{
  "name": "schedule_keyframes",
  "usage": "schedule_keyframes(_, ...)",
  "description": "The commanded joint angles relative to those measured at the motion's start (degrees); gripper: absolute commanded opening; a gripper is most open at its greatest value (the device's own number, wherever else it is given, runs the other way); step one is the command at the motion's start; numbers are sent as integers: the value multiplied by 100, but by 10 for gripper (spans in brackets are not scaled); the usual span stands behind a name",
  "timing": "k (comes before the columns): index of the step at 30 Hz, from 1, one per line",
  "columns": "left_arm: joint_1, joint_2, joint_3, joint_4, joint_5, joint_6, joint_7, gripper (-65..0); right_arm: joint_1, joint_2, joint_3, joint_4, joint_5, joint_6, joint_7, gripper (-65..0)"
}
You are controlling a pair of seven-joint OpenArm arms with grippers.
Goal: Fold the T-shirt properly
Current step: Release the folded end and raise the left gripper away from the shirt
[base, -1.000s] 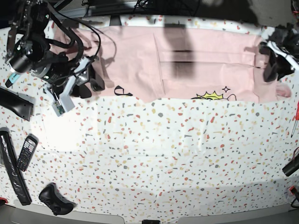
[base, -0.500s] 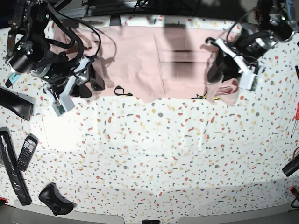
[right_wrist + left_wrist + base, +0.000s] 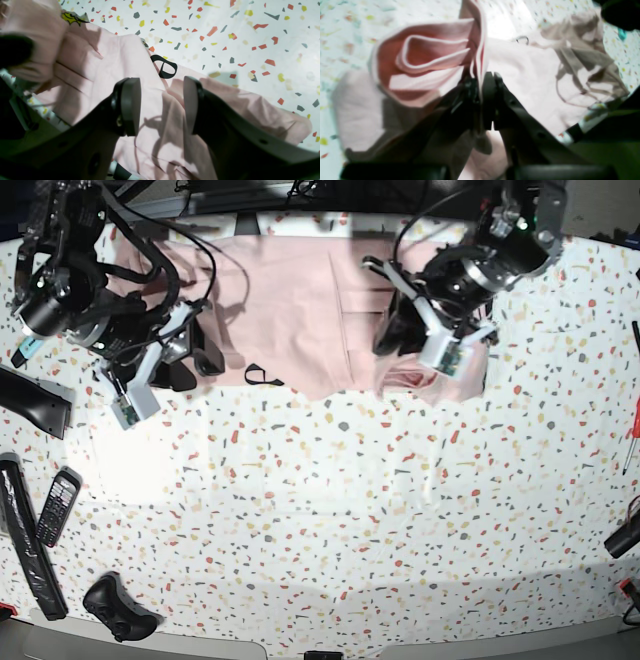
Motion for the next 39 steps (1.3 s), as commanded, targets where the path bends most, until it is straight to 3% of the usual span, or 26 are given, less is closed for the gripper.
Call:
schedule_keyframes(1,-114,-13,52,-35,-63,-17,-149,-650,94,50,42,103,68,15,118,-383)
schedule_keyframes(8,-463,-9,468,-660,-81,-22,-256,-650,236,50,42,103,48,17,116,-383)
schedule_keyframes(10,-511,4,643,-667,-83,-28,-275,-509,286,50,42,103,48,17,116,-383)
schedule_keyframes(12,-588,4,833,-667,-83,-378,-479,-406,337,50,42,103,46,20,116,-383)
schedule_keyframes(14,-737,24,973,-636,-85,-863,-586,-401,363,50,42,103,48,17,120,-383)
schedule_keyframes(15,-807,79,997,-597,-85,-890,-531,-401,363,50,42,103,46,17,125,-383)
schedule_keyframes(18,-957,243,973,-439,-79,-885,-271,-401,358,50,42,103,4,17,109,-383)
schedule_keyframes(21,-988,234,892,-286,101,-887,-94,-401,358,50,44,103,-422,17,127,-383)
schedule_keyframes(26,-960,33,297,-236,415,-883,153,-401,356,50,142,63,-1137,-96,120,-383)
schedule_keyframes(32,-944,-293,-463,-249,413,-881,765,-401,356,50,868,37,-1126,-92,114,-383)
schedule_keyframes(39,-868,-352,-553,-763,428,-885,767,-401,341,52,1692,37,-892,-90,-66,-383)
